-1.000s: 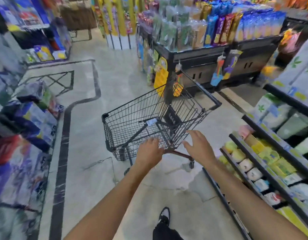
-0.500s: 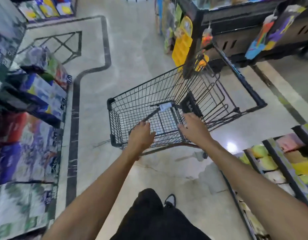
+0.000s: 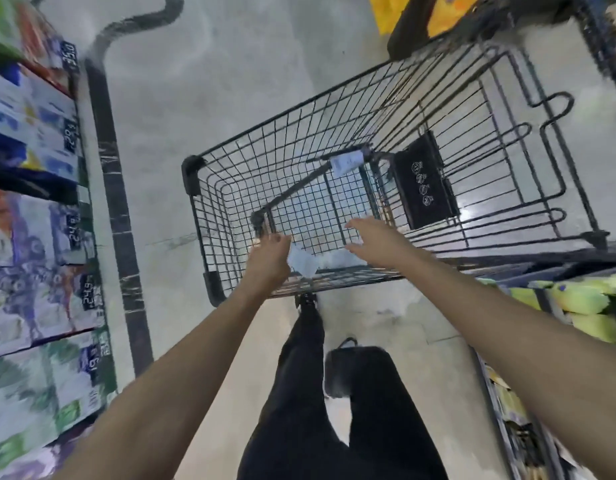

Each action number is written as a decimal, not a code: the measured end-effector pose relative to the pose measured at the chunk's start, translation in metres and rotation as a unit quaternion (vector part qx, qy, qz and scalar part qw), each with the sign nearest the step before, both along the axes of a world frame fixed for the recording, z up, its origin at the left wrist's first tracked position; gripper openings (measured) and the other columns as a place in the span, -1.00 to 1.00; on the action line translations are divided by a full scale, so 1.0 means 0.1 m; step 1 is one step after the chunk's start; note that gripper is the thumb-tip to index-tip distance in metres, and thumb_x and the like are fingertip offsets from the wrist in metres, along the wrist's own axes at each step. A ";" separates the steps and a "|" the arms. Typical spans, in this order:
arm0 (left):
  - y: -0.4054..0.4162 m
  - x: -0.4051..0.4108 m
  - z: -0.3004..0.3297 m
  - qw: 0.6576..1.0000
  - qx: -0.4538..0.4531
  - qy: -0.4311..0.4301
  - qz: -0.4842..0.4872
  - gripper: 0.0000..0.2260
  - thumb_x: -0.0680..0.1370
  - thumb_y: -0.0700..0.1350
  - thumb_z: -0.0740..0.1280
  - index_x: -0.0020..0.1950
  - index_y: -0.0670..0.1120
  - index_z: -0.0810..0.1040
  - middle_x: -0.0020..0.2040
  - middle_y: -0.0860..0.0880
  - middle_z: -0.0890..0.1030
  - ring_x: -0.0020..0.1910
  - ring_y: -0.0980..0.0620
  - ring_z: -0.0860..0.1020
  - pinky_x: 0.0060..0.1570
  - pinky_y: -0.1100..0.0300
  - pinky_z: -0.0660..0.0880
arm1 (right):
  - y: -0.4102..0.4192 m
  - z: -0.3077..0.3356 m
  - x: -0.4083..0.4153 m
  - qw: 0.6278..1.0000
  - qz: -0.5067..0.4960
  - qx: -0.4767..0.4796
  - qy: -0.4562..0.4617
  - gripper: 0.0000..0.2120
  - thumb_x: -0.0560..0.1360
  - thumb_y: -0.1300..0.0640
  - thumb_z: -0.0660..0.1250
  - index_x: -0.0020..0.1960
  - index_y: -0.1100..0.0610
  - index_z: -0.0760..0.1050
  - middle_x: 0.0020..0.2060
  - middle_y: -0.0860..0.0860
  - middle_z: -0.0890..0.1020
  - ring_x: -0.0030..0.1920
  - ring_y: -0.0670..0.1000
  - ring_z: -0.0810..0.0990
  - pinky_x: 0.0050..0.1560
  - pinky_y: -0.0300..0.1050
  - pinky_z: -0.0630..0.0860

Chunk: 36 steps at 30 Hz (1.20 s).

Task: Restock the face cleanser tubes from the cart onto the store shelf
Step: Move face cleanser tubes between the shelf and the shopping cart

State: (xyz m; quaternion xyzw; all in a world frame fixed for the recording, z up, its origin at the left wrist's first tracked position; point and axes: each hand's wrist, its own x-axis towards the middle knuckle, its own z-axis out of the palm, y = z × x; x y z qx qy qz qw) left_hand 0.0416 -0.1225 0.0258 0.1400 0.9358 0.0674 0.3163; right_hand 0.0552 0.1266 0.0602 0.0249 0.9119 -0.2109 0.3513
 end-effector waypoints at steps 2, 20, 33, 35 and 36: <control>-0.01 -0.10 -0.33 0.999 -0.008 -0.015 -0.035 -0.52 0.49 -0.09 0.51 0.37 -0.10 0.47 0.29 -0.14 0.56 0.23 -0.19 0.54 0.17 -0.12 0.55 | -0.03 -0.36 -0.09 0.999 0.021 0.011 -0.046 -0.46 0.61 -0.03 0.34 0.54 0.07 0.32 0.46 0.17 0.44 0.39 0.20 0.48 0.30 0.06 0.49; -0.07 -0.24 -2.13 0.966 -0.065 -0.015 -0.251 -0.36 0.49 -0.34 0.35 0.55 -0.10 0.27 0.53 -0.14 0.31 0.54 -0.30 0.22 0.53 -0.30 0.11 | -0.11 -2.62 -0.16 0.959 0.259 0.097 -0.064 -0.39 0.48 -0.06 0.47 0.44 0.04 0.32 0.27 0.15 0.50 0.25 0.23 0.49 0.08 0.14 0.56; 0.01 -0.60 -1.68 0.998 -0.022 -0.058 -0.030 -0.45 0.51 -0.10 0.44 0.45 -0.16 0.34 0.35 -0.17 0.38 0.30 -0.18 0.37 0.36 -0.09 0.41 | 0.17 -2.04 -0.41 0.991 -0.065 -0.052 -0.102 -0.39 0.39 -0.06 0.50 0.37 -0.04 0.35 -0.03 0.01 0.62 -0.13 0.08 0.64 -0.12 0.04 0.63; 0.07 -0.67 -1.42 0.996 0.021 -0.064 0.060 -0.38 0.48 -0.08 0.49 0.47 -0.17 0.33 0.36 -0.17 0.37 0.32 -0.15 0.38 0.39 -0.08 0.41 | 0.23 -1.76 -0.48 0.964 -0.198 -0.111 -0.136 -0.54 0.46 -0.06 0.48 0.28 -0.07 0.39 0.03 0.01 0.62 -0.07 0.09 0.67 -0.03 0.10 0.66; 0.10 -0.69 -1.28 0.991 0.047 -0.067 0.102 -0.37 0.47 -0.08 0.50 0.46 -0.16 0.33 0.34 -0.16 0.40 0.29 -0.13 0.42 0.36 -0.07 0.45 | 0.27 -1.62 -0.51 0.945 -0.258 -0.139 -0.144 -0.65 0.50 -0.07 0.46 0.21 -0.08 0.43 0.05 0.00 0.63 -0.05 0.10 0.69 0.00 0.15 0.67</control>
